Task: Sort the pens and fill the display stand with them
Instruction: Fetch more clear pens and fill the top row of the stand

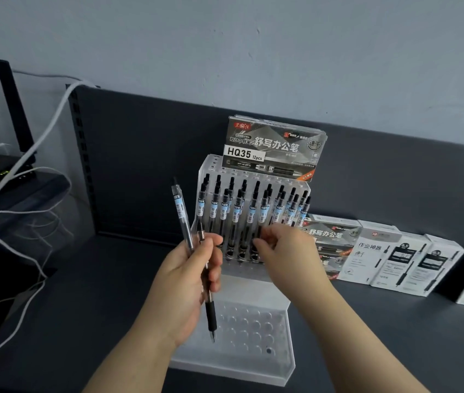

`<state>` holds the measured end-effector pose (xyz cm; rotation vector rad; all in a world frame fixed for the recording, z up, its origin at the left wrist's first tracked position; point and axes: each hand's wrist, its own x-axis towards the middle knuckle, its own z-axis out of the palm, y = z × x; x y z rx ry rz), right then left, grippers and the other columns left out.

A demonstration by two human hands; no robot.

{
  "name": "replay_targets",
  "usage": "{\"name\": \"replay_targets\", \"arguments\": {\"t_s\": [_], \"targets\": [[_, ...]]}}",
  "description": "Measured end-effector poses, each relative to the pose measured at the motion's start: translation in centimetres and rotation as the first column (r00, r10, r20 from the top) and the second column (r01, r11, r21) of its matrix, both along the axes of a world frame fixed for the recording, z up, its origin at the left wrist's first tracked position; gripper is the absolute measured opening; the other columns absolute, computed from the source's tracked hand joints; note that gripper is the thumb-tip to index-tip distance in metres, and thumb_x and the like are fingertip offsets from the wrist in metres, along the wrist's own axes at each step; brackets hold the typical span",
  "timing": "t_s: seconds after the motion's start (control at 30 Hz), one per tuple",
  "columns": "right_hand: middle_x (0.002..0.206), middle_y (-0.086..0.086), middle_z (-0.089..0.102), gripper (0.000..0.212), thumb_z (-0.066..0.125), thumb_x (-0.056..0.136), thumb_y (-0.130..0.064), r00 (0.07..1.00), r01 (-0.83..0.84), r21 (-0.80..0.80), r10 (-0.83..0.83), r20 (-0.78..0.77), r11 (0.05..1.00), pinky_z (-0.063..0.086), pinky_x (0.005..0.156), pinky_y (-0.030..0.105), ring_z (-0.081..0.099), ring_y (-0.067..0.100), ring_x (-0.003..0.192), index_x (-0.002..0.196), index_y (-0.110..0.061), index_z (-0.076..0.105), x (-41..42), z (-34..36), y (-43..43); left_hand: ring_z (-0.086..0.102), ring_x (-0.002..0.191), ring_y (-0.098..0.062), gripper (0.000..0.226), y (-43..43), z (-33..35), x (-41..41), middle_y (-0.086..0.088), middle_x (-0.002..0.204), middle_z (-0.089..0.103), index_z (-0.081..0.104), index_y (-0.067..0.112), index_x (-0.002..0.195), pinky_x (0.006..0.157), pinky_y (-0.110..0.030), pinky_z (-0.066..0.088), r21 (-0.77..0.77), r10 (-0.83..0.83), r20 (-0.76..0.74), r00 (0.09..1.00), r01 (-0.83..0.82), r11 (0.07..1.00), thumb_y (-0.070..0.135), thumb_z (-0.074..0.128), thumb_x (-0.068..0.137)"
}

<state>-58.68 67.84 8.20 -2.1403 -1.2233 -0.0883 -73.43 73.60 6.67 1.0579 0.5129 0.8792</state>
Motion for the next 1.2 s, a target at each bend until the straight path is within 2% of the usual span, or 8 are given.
{"name": "replay_targets", "arguments": {"t_s": [0.33,0.43,0.63,0.8,0.87,0.97,1.1,1.2], "targets": [[0.08,0.008,0.066,0.018,0.059,0.089,-0.022,1.0,0.004,-0.049,-0.003,0.029,0.999,0.044,0.064,0.028,0.059,0.023,0.076,0.086,-0.004,0.064,-0.2,0.6,-0.7,0.061,0.063,-0.016,0.022,-0.6,0.2,1.2,-0.004,0.07,0.063,0.065,0.008,0.099,0.062,-0.029,0.052,-0.017,-0.012,0.06,0.998,0.013,1.0,0.017,0.045,0.095],[0.065,-0.011,0.059,0.008,0.063,0.086,-0.024,0.993,-0.064,0.104,0.074,-0.095,0.993,0.039,0.053,0.01,0.053,0.004,0.06,0.079,-0.022,0.063,-1.0,0.8,-2.1,0.07,0.081,-0.02,0.023,-0.9,0.3,1.3,-0.008,0.083,0.072,0.062,0.007,0.102,0.073,-0.031,0.055,-0.018,-0.023,0.101,0.995,0.025,1.0,0.017,0.042,0.096],[0.067,-0.016,0.065,0.012,0.064,0.086,-0.019,0.78,-0.465,0.03,0.425,-0.458,0.885,0.047,0.059,0.015,0.059,0.002,0.057,0.081,-0.029,0.069,-2.9,1.0,-4.1,0.068,0.101,-0.016,0.025,-1.9,0.4,2.1,-0.006,0.104,0.073,0.063,0.009,0.102,0.08,-0.03,0.049,-0.029,-0.086,0.128,0.988,0.09,0.996,0.021,0.042,0.093],[0.061,-0.008,0.063,0.005,0.065,0.085,-0.011,0.771,-0.346,0.142,0.367,-0.521,0.927,0.043,0.05,0.014,0.055,-0.001,0.05,0.084,-0.013,0.069,-1.9,0.7,-4.4,0.068,0.095,-0.011,0.027,-2.2,0.2,2.2,0.001,0.101,0.073,0.065,0.015,0.107,0.078,-0.025,0.051,0.053,-0.067,0.076,0.995,0.063,0.997,0.022,0.043,0.093],[0.056,-0.007,0.062,0.009,0.065,0.085,-0.011,0.796,-0.201,0.228,0.294,-0.529,0.953,0.043,0.049,0.017,0.052,-0.002,0.045,0.08,-0.017,0.068,-1.0,1.2,-4.2,0.068,0.079,-0.013,0.024,-1.9,0.0,2.0,0.0,0.087,0.071,0.065,0.016,0.106,0.072,-0.024,0.052,0.094,0.004,0.029,1.0,-0.006,0.996,0.021,0.044,0.095],[0.06,-0.006,0.065,0.009,0.064,0.087,-0.013,0.858,-0.01,0.331,0.178,-0.482,0.944,0.046,0.05,0.017,0.054,-0.003,0.046,0.085,-0.021,0.067,0.5,1.9,-3.5,0.044,0.05,-0.009,0.02,-1.7,-0.3,1.7,-0.001,0.062,0.049,0.062,0.011,0.098,0.05,-0.021,0.043,0.158,0.052,-0.056,0.997,-0.043,0.986,0.02,0.044,0.097],[0.066,-0.006,0.064,0.013,0.06,0.09,-0.02,0.895,0.077,0.334,0.082,-0.438,0.939,0.037,0.041,0.009,0.052,-0.005,0.044,0.102,-0.023,0.066,1.3,1.7,-2.6,0.026,0.05,-0.009,0.027,-1.7,-0.5,1.4,0.004,0.057,0.03,0.045,0.008,0.081,0.044,-0.019,0.029,0.218,0.034,-0.122,0.992,-0.007,0.976,0.033,0.047,0.092],[0.066,-0.01,0.061,0.02,0.061,0.09,-0.024,0.921,0.1,0.321,0.035,-0.389,0.942,0.041,0.049,0.013,0.057,0.005,0.058,0.109,-0.02,0.067,1.5,1.3,-2.2,0.026,0.048,-0.009,0.043,-1.7,-0.5,1.1,0.002,0.058,0.031,0.039,0.007,0.08,0.044,-0.019,0.03,0.232,0.018,-0.128,0.992,0.012,0.973,0.05,0.044,0.082]]}}
